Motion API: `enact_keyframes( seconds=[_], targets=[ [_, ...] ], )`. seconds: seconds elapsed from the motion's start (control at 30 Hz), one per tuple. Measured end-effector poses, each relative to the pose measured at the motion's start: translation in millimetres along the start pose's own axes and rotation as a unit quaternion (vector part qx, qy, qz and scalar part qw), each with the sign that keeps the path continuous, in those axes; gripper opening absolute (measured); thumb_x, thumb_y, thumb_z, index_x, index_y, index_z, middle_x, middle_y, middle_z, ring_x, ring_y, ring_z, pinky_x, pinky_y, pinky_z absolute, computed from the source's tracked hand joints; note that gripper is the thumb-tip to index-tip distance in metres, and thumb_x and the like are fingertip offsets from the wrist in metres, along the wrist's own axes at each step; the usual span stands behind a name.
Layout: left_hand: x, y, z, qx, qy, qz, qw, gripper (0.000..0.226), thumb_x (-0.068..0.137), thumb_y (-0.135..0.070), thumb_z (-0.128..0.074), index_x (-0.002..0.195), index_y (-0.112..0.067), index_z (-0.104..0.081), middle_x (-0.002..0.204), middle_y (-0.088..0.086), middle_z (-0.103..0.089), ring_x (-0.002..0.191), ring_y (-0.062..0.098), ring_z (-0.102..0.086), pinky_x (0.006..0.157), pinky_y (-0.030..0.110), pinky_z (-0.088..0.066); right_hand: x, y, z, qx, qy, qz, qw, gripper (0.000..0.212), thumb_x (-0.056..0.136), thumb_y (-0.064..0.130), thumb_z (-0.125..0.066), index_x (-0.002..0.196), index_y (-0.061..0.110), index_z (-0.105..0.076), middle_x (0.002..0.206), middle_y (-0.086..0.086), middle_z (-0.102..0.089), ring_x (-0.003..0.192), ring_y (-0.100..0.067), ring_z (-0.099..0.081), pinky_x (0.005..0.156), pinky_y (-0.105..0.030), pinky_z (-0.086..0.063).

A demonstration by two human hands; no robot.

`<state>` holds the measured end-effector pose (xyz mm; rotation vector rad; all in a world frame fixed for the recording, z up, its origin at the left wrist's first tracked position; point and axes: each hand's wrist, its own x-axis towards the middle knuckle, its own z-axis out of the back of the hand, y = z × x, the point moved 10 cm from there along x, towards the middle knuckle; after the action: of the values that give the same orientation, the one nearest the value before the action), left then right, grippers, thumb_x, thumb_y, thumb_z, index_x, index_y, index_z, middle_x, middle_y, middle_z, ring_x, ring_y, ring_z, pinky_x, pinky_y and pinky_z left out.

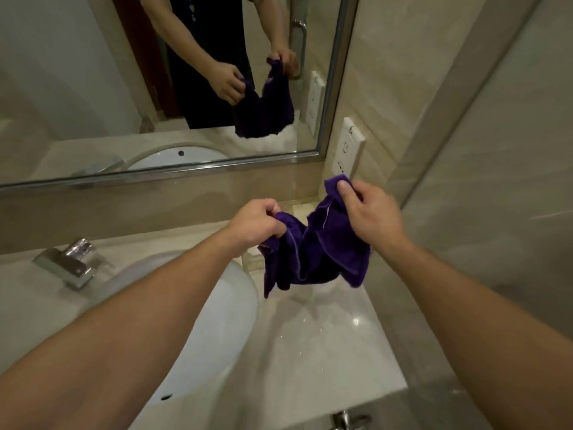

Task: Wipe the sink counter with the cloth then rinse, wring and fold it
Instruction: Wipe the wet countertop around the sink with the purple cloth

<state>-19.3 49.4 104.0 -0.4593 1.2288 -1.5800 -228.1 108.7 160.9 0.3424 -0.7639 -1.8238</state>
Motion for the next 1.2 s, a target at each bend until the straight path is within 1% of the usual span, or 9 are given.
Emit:
enact_keyframes(
  seconds=[0.13,0.2,0.3,0.37,0.53,0.7,0.83,1.0,1.2],
  targets=[
    [-32.6,-3.2,-7.7,-0.027,-0.049,-0.049,0.997,0.032,0.072,0.015,-0.064,0.072,-0.013,-0.049,0.061,0.004,-0.055,0.052,0.018,-0.053,0.047,0.029,-0.045,-31.5,7.0,31.0,0.029,-0.078,0.024,0.996,0.050,0.103,0.053,-0.039,0.066,0.021,-0.047,0.059,0.007,-0.052,0.060,-0.013,-0.051,0.057,-0.034,-0.036],
    [-45.3,3.0,-18.8,-0.049,-0.057,-0.062,0.995,0.033,0.073,0.011,-0.069,0.080,-0.016,-0.052,0.075,0.003,-0.062,0.065,0.018,-0.059,0.059,0.035,-0.054,-43.9,4.4,31.7,0.049,-0.083,0.028,0.995,0.053,0.103,0.054,-0.038,0.066,0.017,-0.046,0.058,0.006,-0.050,0.058,-0.013,-0.048,0.055,-0.035,-0.037],
    [-54.2,28.5,-49.3,-0.021,-0.015,-0.053,0.998,0.041,0.077,-0.005,-0.075,0.109,-0.026,-0.061,0.114,-0.006,-0.065,0.105,0.013,-0.061,0.086,0.026,-0.051,-55.7,-12.5,1.4,0.017,0.014,0.018,1.000,0.055,0.102,0.059,-0.036,0.073,0.021,-0.061,0.067,0.007,-0.061,0.068,-0.016,-0.058,0.062,-0.034,-0.044],
    [-56.7,52.3,-52.9,0.032,-0.056,-0.042,0.997,0.043,0.083,-0.015,-0.073,0.122,-0.029,-0.061,0.127,-0.010,-0.058,0.115,0.007,-0.054,0.091,0.020,-0.041,-65.1,-38.0,-36.8,-0.008,0.132,-0.013,0.991,0.053,0.102,0.061,-0.036,0.103,0.025,-0.075,0.093,0.006,-0.072,0.092,-0.018,-0.065,0.077,-0.032,-0.045],
    [-67.1,135.3,-43.3,0.055,-0.202,0.048,0.977,0.020,0.093,-0.025,-0.062,0.112,-0.026,-0.065,0.119,-0.009,-0.061,0.111,0.013,-0.059,0.093,0.029,-0.044,-78.5,-111.2,-101.3,0.003,0.219,-0.094,0.971,0.060,0.096,0.061,-0.050,0.145,0.026,-0.055,0.145,-0.001,-0.058,0.132,-0.022,-0.054,0.109,-0.035,-0.041],
    [-72.1,231.6,-76.9,0.318,-0.142,0.121,0.930,0.043,0.103,-0.043,-0.042,0.138,-0.020,-0.053,0.137,0.005,-0.057,0.122,0.027,-0.053,0.099,0.040,-0.043,-85.2,-161.8,-156.8,-0.101,0.285,-0.131,0.944,0.098,0.079,0.082,-0.055,0.159,0.039,-0.019,0.163,-0.007,-0.026,0.147,-0.033,-0.032,0.117,-0.047,-0.035],
    [-69.5,277.2,-102.8,0.299,-0.146,0.139,0.933,0.057,0.102,-0.054,-0.026,0.143,-0.021,-0.048,0.142,0.004,-0.054,0.127,0.027,-0.050,0.102,0.040,-0.039,-86.3,-186.6,-208.2,-0.187,0.334,-0.130,0.915,0.121,0.064,0.095,-0.052,0.158,0.045,0.006,0.170,-0.006,0.009,0.154,-0.042,-0.002,0.119,-0.063,-0.023],
    [-66.2,280.9,-102.3,0.250,-0.272,0.136,0.919,0.068,0.094,-0.059,-0.019,0.128,-0.017,-0.062,0.122,0.005,-0.068,0.110,0.030,-0.062,0.095,0.044,-0.043,-72.6,-188.3,-247.0,-0.207,0.299,-0.118,0.924,0.126,0.062,0.100,-0.044,0.158,0.040,0.012,0.168,-0.015,0.016,0.152,-0.049,0.007,0.119,-0.069,-0.014],
    [-74.3,279.9,-96.1,0.193,-0.345,0.097,0.913,0.058,0.095,-0.055,-0.031,0.125,-0.016,-0.062,0.118,-0.002,-0.068,0.103,0.023,-0.061,0.089,0.039,-0.042,-63.8,-155.9,-282.9,-0.195,0.227,-0.071,0.952,0.109,0.075,0.089,-0.046,0.160,0.037,-0.003,0.168,-0.019,0.010,0.151,-0.051,0.008,0.119,-0.070,-0.002]
  ],
)
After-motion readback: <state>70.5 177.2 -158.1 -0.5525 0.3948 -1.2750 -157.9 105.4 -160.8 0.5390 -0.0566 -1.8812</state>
